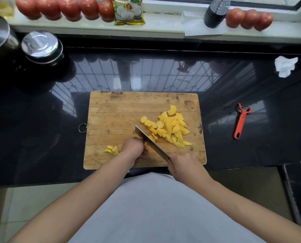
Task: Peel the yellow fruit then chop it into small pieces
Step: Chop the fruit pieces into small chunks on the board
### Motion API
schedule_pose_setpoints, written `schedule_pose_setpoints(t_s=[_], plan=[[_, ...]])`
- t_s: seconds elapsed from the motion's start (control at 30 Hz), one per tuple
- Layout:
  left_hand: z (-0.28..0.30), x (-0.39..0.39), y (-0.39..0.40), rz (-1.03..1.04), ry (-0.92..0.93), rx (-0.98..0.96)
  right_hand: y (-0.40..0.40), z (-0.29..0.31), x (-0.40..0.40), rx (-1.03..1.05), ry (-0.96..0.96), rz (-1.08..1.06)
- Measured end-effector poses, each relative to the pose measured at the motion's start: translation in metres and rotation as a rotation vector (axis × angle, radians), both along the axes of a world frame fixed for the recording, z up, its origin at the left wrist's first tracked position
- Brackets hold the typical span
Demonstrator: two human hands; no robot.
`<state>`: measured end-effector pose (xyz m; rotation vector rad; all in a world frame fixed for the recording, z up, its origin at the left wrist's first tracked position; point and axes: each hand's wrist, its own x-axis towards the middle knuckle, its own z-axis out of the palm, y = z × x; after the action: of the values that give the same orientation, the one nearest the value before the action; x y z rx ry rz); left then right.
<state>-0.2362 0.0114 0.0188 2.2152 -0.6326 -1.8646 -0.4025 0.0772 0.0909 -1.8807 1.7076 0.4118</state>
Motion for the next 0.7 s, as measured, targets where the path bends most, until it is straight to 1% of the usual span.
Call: schedule_pose_setpoints(t_s=[0.17, 0.27, 0.33, 0.4, 0.5, 0.63, 0.7], plan=[[0.003, 0.001, 0.002, -0.008, 0.013, -0.031, 0.003, -0.006, 0.002, 0.018, -0.009, -0.012], [0.002, 0.004, 0.005, -0.035, 0.019, -0.061, 0.003, -0.007, 0.003, 0.003, -0.057, -0.091], [-0.003, 0.008, 0.009, -0.165, -0.096, -0.18, 0.003, -0.007, 0.0, -0.033, -0.082, -0.168], [-0.006, 0.011, 0.013, -0.323, -0.237, -0.374, 0.002, -0.008, -0.004, -0.067, -0.1, -0.217], [-0.005, 0.013, 0.016, -0.559, -0.325, -0.593, 0.001, -0.012, -0.006, -0.078, -0.118, -0.233], [-0.008, 0.015, 0.011, -0.803, -0.395, -0.717, 0.001, -0.014, -0.004, -0.062, -0.144, -0.274], [-0.008, 0.014, 0.01, -0.86, -0.42, -0.726, 0.002, -0.014, -0.002, -0.054, -0.151, -0.283]])
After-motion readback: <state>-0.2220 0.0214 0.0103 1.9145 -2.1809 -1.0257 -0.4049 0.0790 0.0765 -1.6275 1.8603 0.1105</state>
